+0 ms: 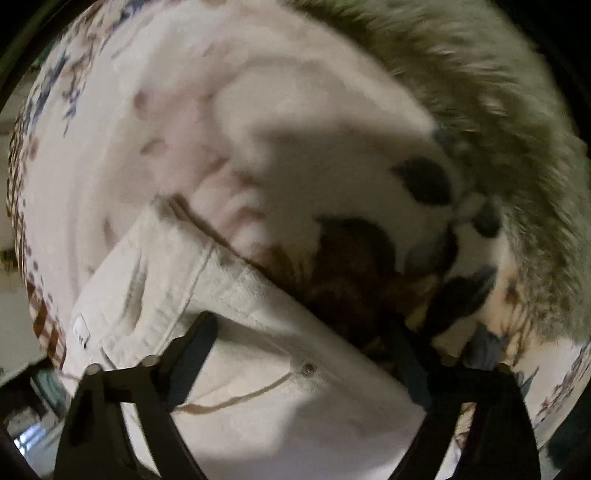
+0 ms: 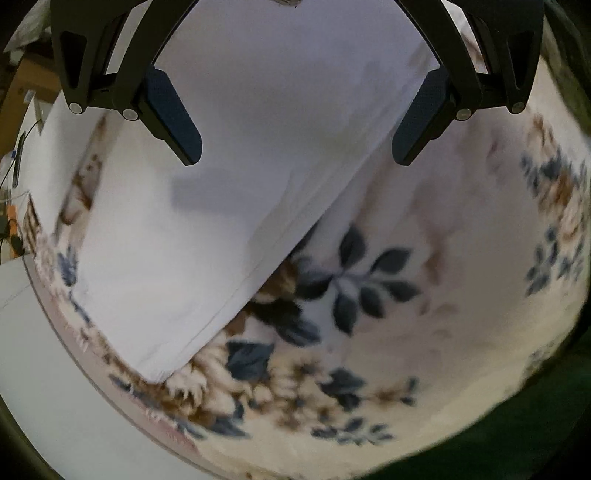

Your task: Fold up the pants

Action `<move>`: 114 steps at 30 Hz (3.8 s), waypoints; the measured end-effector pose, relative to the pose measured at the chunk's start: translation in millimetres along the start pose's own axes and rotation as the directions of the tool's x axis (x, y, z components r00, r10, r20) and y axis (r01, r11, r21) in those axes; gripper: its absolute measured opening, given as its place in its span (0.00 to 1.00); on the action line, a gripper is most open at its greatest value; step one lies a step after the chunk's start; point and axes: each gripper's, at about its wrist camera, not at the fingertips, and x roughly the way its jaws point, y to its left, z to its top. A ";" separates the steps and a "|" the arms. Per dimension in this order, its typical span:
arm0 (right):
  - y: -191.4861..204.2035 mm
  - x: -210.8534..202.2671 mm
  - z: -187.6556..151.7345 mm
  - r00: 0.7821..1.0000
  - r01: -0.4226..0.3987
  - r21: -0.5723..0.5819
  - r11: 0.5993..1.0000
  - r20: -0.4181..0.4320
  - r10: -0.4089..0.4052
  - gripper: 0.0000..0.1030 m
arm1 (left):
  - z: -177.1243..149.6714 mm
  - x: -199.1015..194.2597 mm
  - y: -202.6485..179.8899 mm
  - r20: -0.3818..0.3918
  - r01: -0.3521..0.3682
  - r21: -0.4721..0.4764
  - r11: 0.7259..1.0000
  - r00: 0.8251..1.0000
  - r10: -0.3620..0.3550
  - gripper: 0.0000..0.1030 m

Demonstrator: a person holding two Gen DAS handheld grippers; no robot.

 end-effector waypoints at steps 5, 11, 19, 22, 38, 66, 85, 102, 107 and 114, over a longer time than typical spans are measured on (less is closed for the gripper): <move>-5.3 15.5 3.3 0.999 -0.013 -0.019 1.000 -0.048 0.013 0.57 | -44.3 -45.7 9.5 0.098 0.096 0.121 0.988 0.989 -0.108 0.10; -19.3 -16.7 -13.3 0.995 -0.097 -0.114 0.989 0.018 0.100 0.05 | -93.0 -102.8 49.2 0.150 0.272 0.181 0.945 0.942 -0.300 0.08; -119.8 -114.8 -48.8 0.955 -0.260 -0.165 0.951 0.101 0.278 0.04 | -171.3 -192.8 159.0 0.201 0.460 0.243 0.854 0.837 -0.508 0.08; -170.7 -137.2 -72.3 0.948 -0.278 -0.181 0.943 0.110 0.300 0.04 | -218.4 -183.3 204.6 0.191 0.454 0.227 0.861 0.847 -0.497 0.08; -363.2 -0.4 -150.4 0.960 -0.253 -0.080 0.964 -0.142 0.240 0.49 | -270.9 -8.9 294.7 0.060 0.358 -0.003 0.934 0.932 -0.357 0.15; -471.9 -13.3 -62.8 0.958 -0.283 0.206 0.937 0.016 0.286 0.19 | -279.4 -9.8 235.9 0.128 0.196 0.129 0.972 0.969 -0.212 0.72; -435.5 -24.5 -133.2 0.874 -0.476 0.234 0.848 0.014 0.486 0.04 | -263.8 -33.4 296.6 0.257 0.260 0.109 0.959 0.925 -0.280 0.00; -398.6 1.7 -157.0 0.889 -0.414 0.157 0.897 -0.143 0.435 0.15 | -267.8 5.8 290.0 0.230 0.371 -0.020 0.928 0.905 -0.357 0.15; -403.0 -24.6 -163.4 0.905 -0.411 0.098 0.907 -0.081 0.418 0.10 | -274.3 -19.1 305.8 0.251 0.373 0.040 0.927 0.894 -0.370 0.11; -408.3 -36.8 -159.7 0.846 -0.492 0.208 0.845 -0.113 0.521 0.08 | -255.7 -38.0 318.3 0.211 0.453 0.002 0.891 0.871 -0.443 0.11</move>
